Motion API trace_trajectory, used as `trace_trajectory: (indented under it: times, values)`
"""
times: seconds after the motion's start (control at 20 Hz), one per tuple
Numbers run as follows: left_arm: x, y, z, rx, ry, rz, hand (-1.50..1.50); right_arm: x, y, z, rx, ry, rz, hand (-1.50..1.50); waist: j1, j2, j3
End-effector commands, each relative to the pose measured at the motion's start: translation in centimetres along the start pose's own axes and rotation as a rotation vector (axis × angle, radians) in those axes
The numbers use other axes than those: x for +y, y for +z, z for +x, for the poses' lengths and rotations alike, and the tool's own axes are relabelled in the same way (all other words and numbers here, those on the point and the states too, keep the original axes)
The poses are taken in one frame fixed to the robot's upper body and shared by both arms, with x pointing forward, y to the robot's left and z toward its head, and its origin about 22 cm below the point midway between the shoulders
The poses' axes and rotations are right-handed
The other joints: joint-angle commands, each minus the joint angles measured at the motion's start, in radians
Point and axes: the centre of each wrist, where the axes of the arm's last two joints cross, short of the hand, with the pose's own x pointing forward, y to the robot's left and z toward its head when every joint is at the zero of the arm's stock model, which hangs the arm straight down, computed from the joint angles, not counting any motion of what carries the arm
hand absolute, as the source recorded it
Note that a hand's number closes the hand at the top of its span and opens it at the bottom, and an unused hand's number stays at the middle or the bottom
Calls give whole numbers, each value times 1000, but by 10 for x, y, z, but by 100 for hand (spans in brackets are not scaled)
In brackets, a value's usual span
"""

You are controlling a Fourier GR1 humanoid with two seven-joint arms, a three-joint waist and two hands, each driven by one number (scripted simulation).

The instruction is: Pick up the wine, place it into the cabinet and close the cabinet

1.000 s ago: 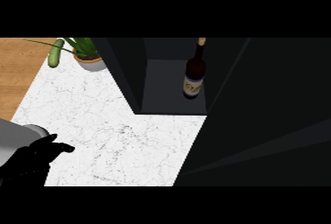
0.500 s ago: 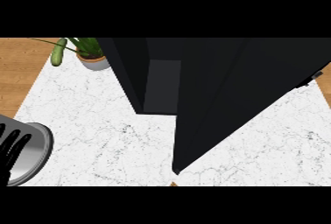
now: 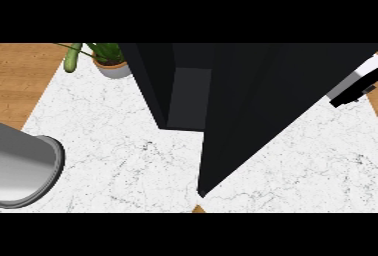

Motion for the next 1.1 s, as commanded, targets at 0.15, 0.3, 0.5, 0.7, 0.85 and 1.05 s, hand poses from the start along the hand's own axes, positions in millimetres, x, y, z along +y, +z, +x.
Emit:
trace_trajectory:
  times: [0.15, 0.3, 0.5, 0.7, 0.85, 1.05]
  values:
    - [21, -2, 23, -8, 11, -28, -150, 15, -67, -9, -34, -1, -83, 150, 19, 9, 0]
    - [23, 3, 17, -5, 12, -23, -150, 1, -101, -3, -22, 19, -160, 150, 16, 11, 1]
    - [31, 11, 18, -17, -2, -10, -150, -22, -137, -7, -35, 31, -188, 150, 13, 17, 3]
    - [41, -3, 31, -21, -16, -9, -150, -42, -172, 6, -10, 35, -144, 150, 14, 24, 2]
    - [34, 3, 34, -16, -12, -21, -150, -48, -182, -8, 2, 49, -106, 150, 10, 16, 4]
    - [36, -3, 36, -16, -9, -57, -150, -72, -197, -14, 146, -29, 72, 150, 35, 26, 3]
